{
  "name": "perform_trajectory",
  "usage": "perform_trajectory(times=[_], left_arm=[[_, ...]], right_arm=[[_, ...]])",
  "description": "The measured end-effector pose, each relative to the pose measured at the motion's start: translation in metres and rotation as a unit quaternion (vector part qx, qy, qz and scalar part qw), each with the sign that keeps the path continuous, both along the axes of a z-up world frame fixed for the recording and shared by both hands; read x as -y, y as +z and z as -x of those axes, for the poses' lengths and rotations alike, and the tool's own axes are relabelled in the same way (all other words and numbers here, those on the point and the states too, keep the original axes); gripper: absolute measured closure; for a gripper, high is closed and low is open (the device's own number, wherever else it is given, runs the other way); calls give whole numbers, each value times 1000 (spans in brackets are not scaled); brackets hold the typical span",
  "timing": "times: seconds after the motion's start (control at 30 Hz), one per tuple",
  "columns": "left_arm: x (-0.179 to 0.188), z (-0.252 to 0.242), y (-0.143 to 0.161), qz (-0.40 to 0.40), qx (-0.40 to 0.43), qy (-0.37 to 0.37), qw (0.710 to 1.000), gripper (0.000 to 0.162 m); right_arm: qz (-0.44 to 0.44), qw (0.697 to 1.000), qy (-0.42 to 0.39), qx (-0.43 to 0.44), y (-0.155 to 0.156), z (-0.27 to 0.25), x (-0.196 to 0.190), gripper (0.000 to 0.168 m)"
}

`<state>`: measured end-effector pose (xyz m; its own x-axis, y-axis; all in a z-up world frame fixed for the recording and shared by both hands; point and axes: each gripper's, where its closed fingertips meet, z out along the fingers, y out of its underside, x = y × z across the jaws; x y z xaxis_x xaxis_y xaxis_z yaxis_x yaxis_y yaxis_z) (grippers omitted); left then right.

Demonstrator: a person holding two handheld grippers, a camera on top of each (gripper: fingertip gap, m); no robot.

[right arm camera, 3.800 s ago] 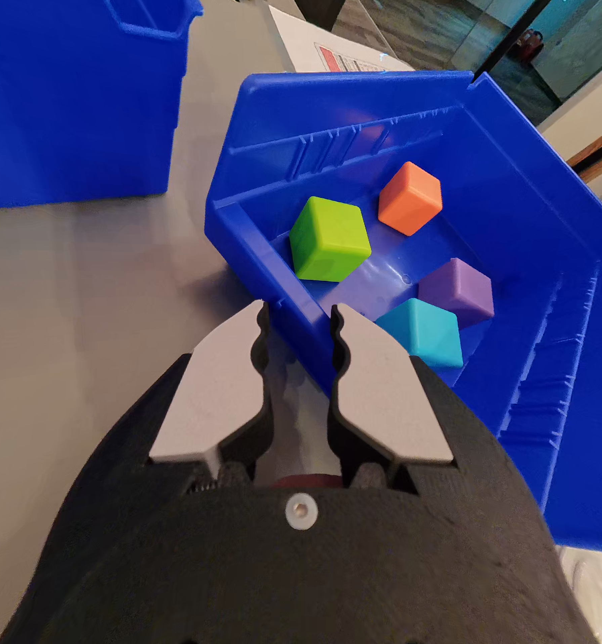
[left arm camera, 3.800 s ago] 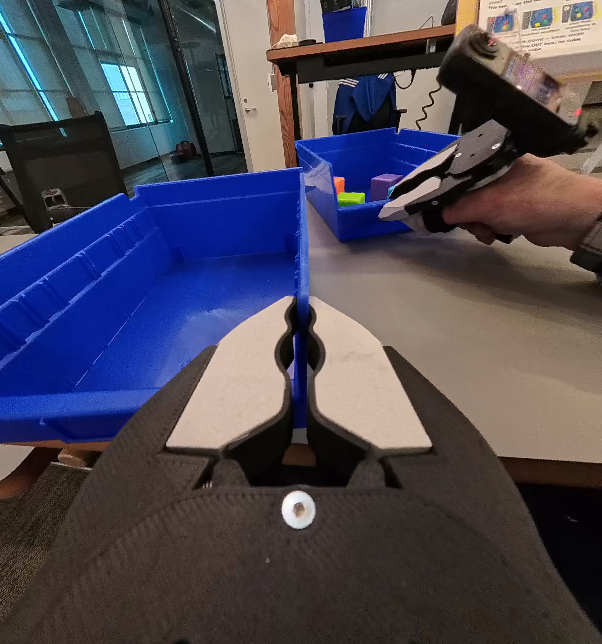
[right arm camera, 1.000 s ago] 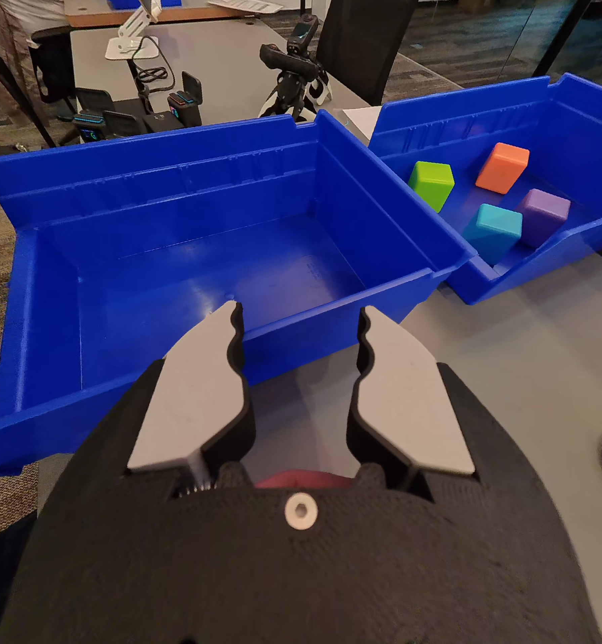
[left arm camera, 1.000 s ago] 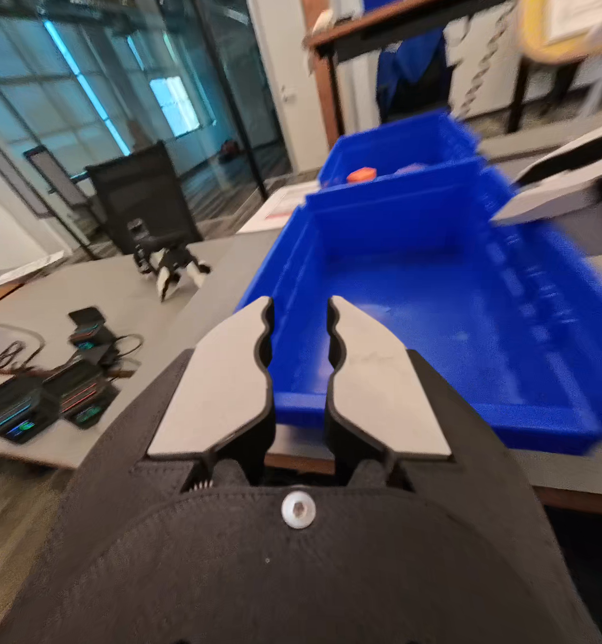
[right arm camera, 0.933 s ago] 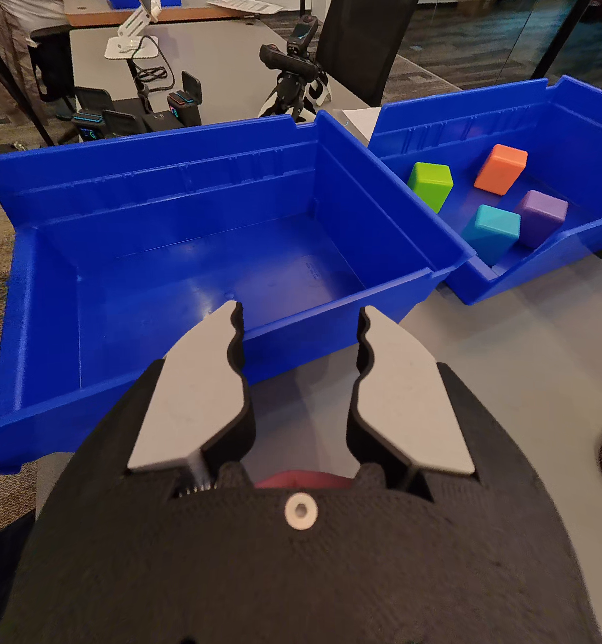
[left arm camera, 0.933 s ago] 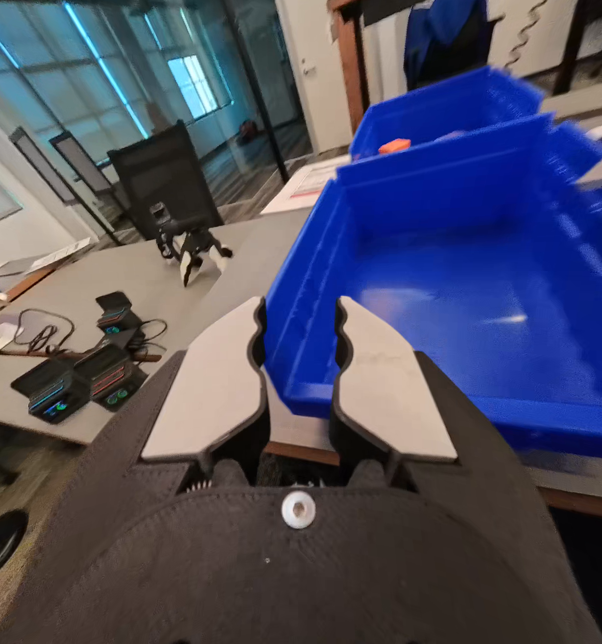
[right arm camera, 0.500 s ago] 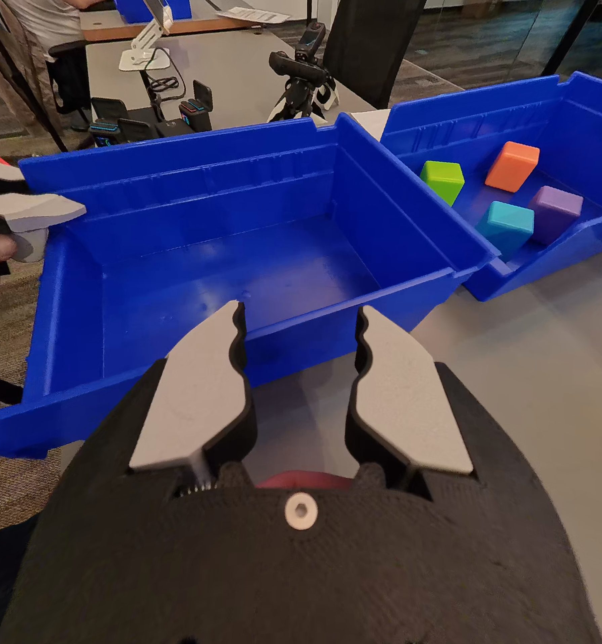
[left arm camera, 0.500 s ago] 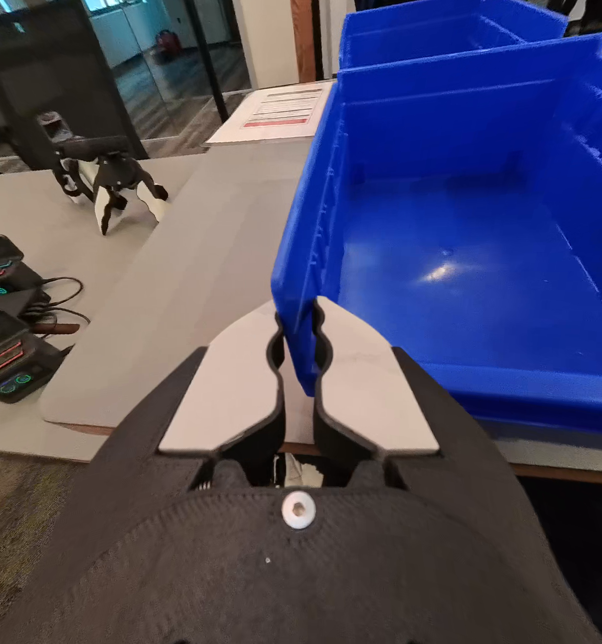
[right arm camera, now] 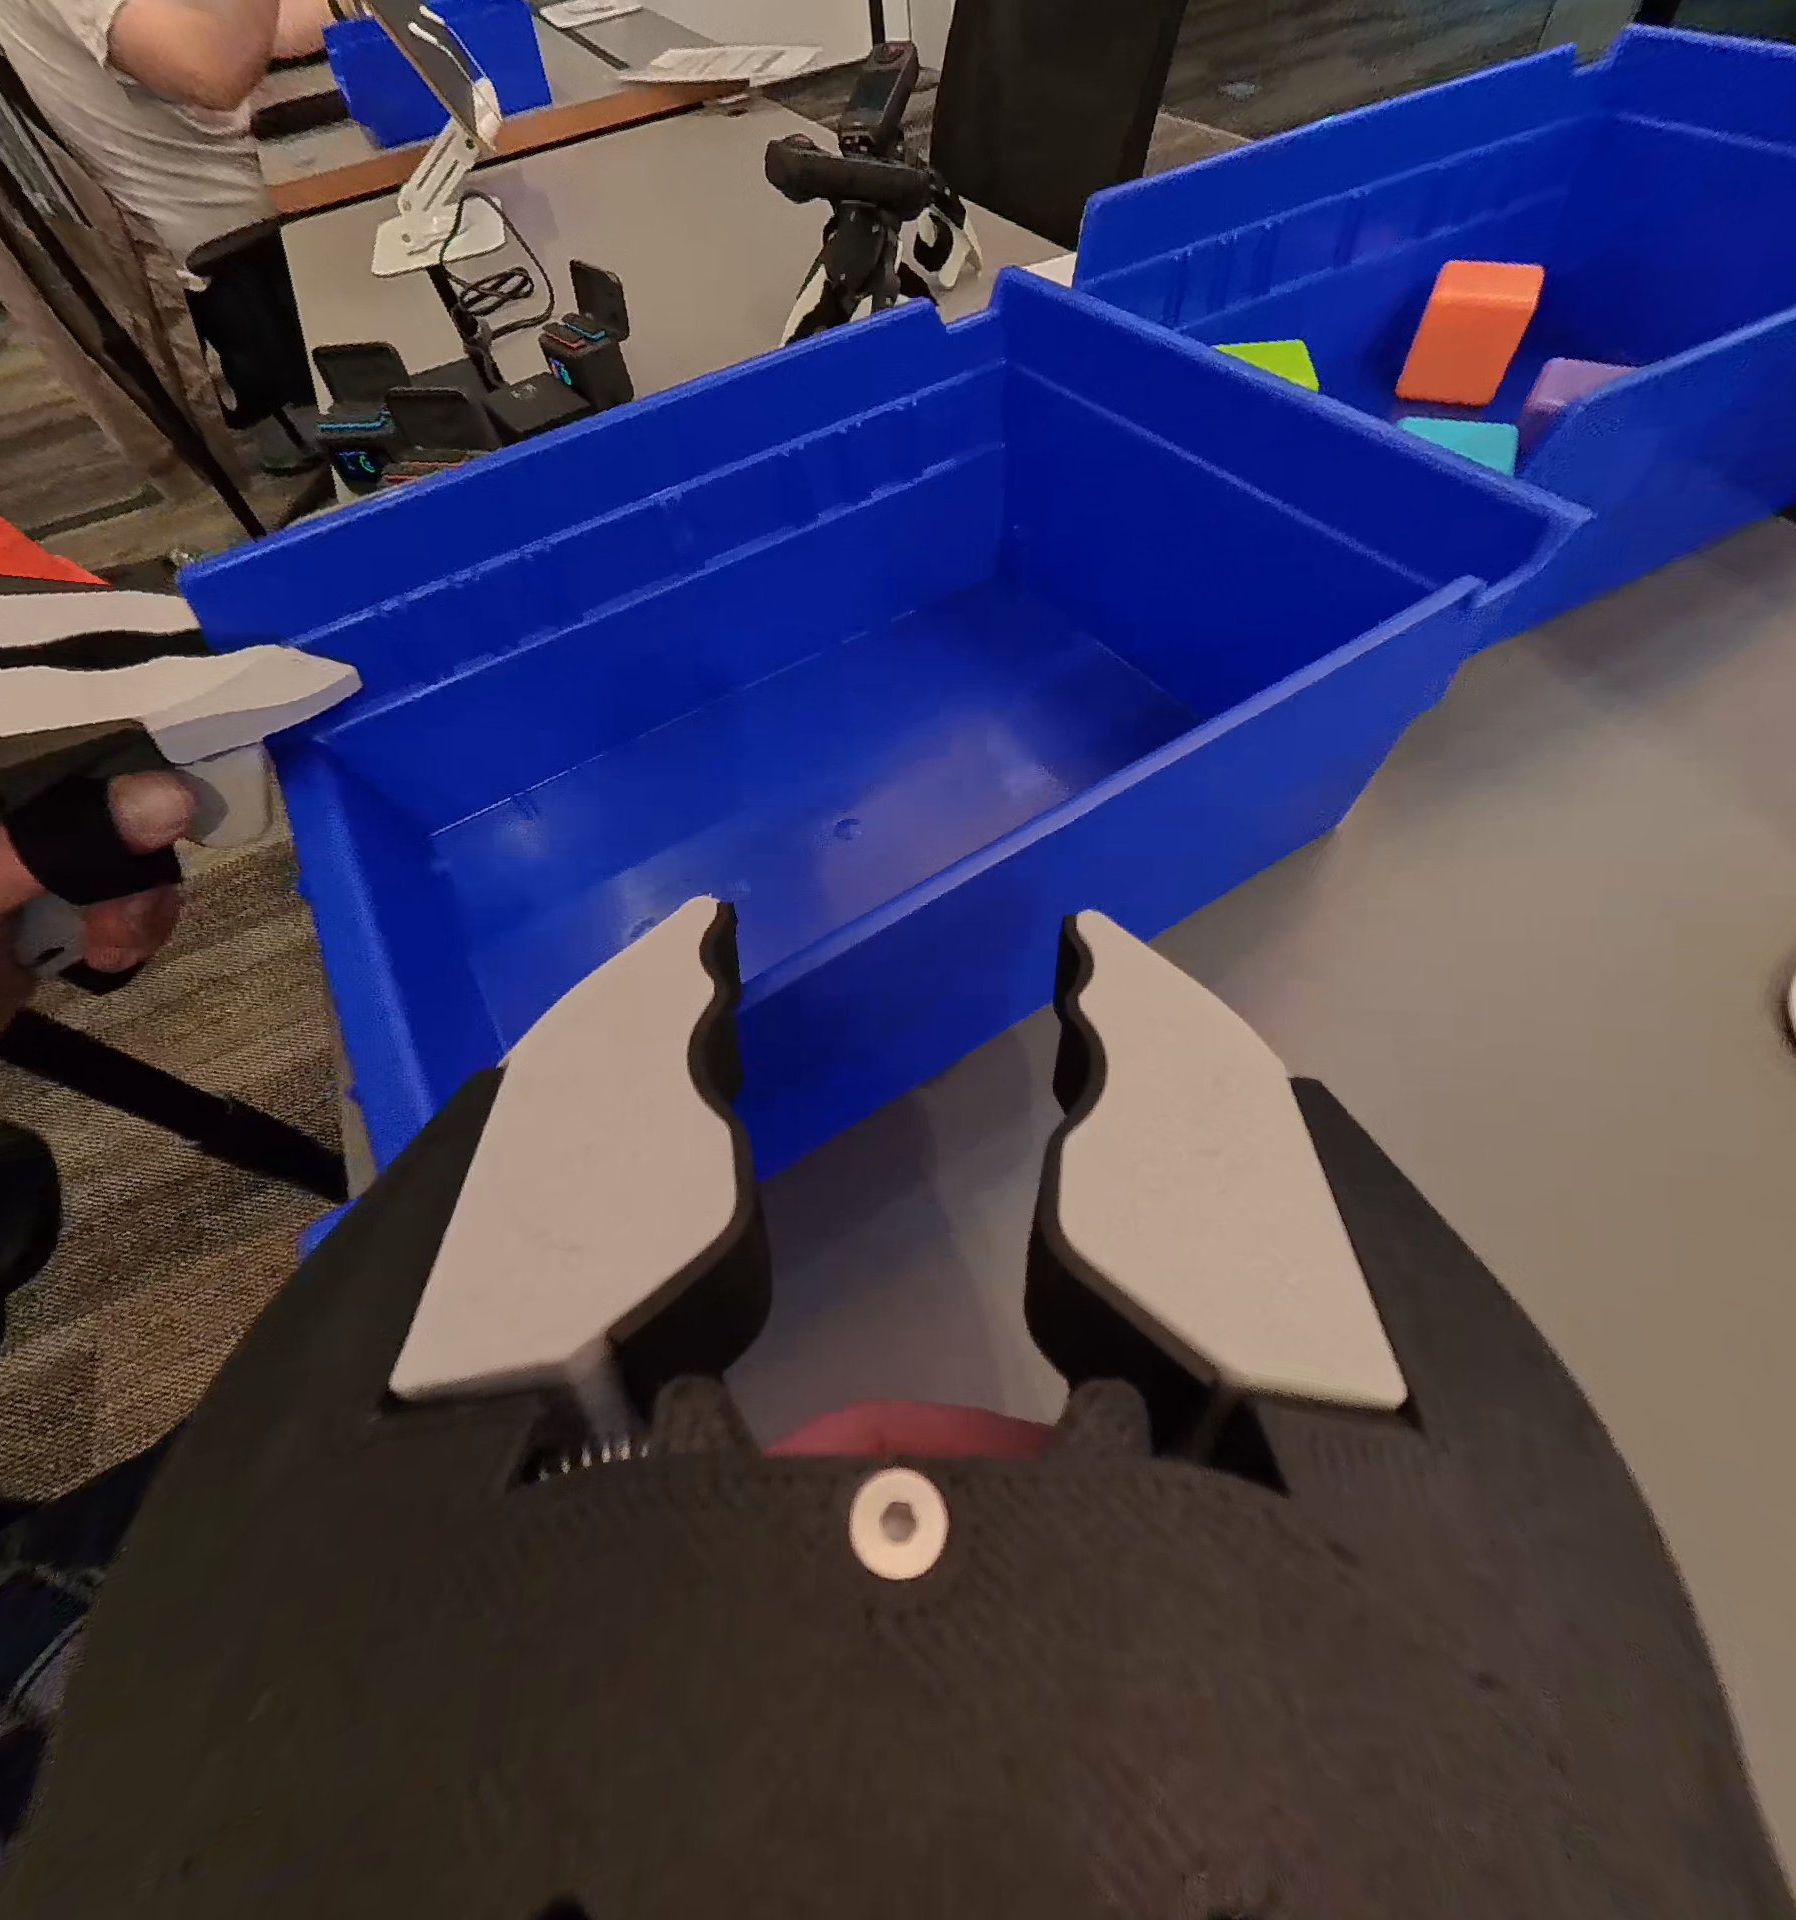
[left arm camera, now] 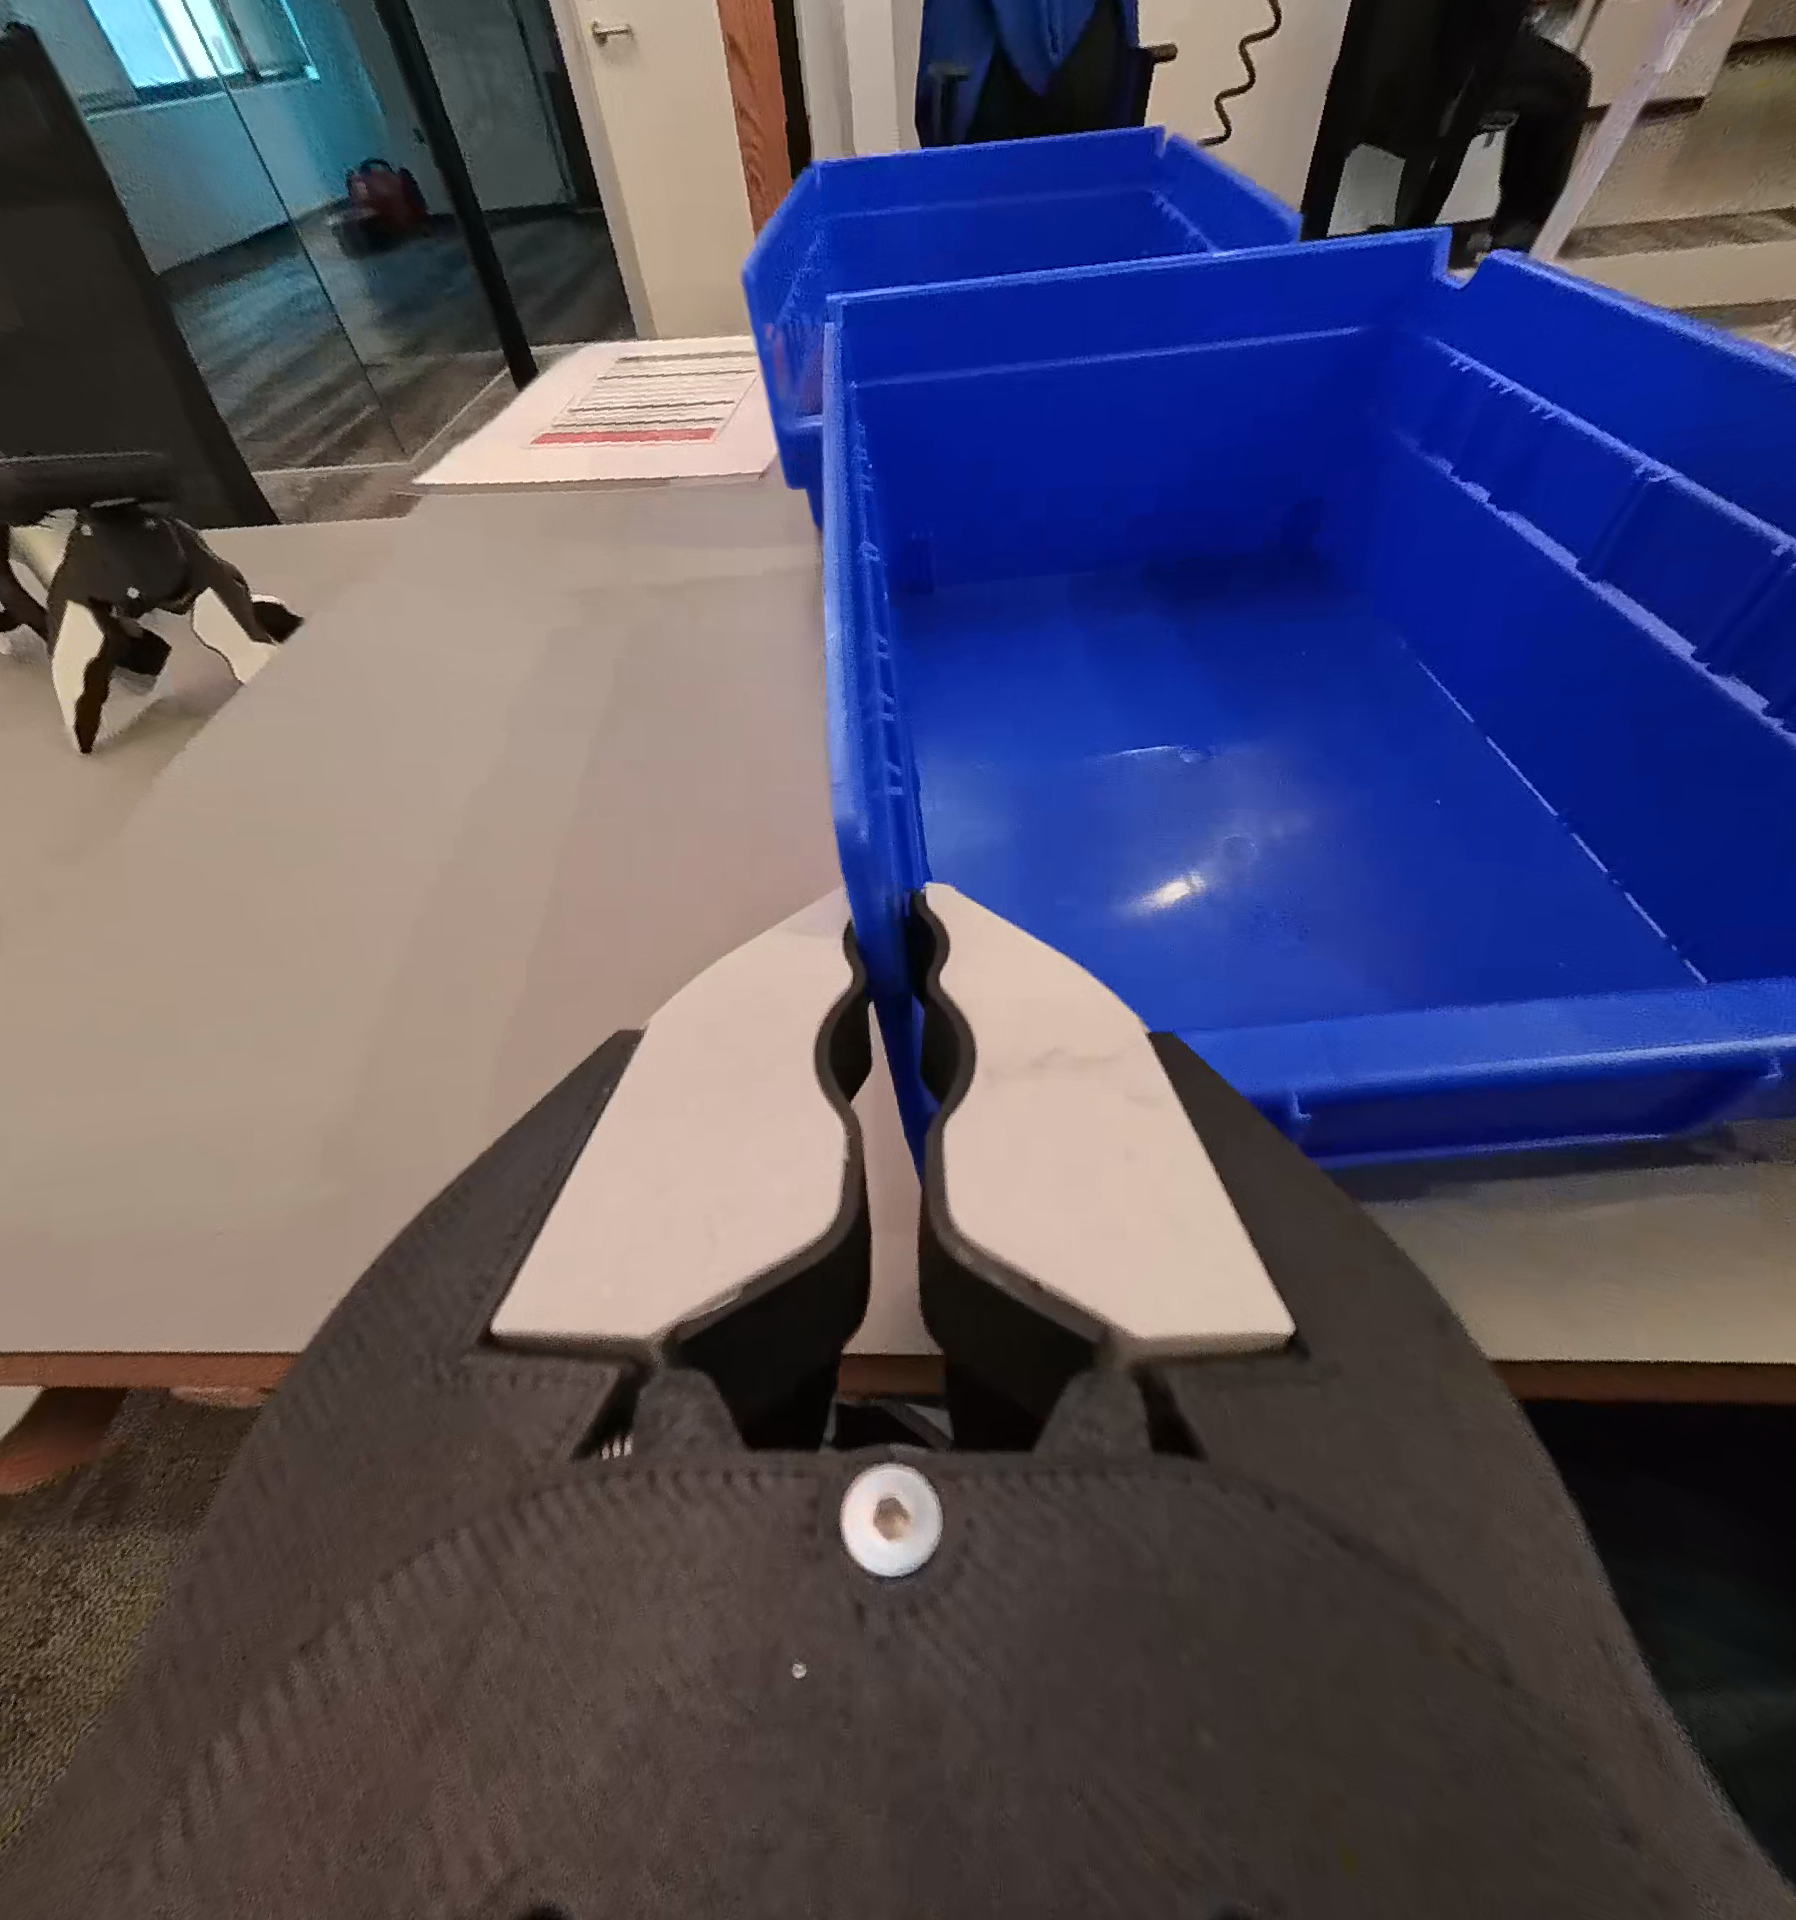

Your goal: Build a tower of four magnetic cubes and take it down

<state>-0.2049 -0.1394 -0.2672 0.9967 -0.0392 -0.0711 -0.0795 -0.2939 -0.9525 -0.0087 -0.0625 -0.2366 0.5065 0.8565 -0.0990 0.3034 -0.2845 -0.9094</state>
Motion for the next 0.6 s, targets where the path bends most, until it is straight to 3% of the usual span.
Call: perform_trajectory(times=[0.47, 0.6], left_arm=[[-1, -62, 0, -5, -9, -5, 1000, 157], [-2, -89, 0, -7, -24, -21, 999, 157]], right_arm=[[-7, 999, -29, -20, 2, -64, 45, 110], [-10, 999, -32, 2, -10, -75, 56, 110]])
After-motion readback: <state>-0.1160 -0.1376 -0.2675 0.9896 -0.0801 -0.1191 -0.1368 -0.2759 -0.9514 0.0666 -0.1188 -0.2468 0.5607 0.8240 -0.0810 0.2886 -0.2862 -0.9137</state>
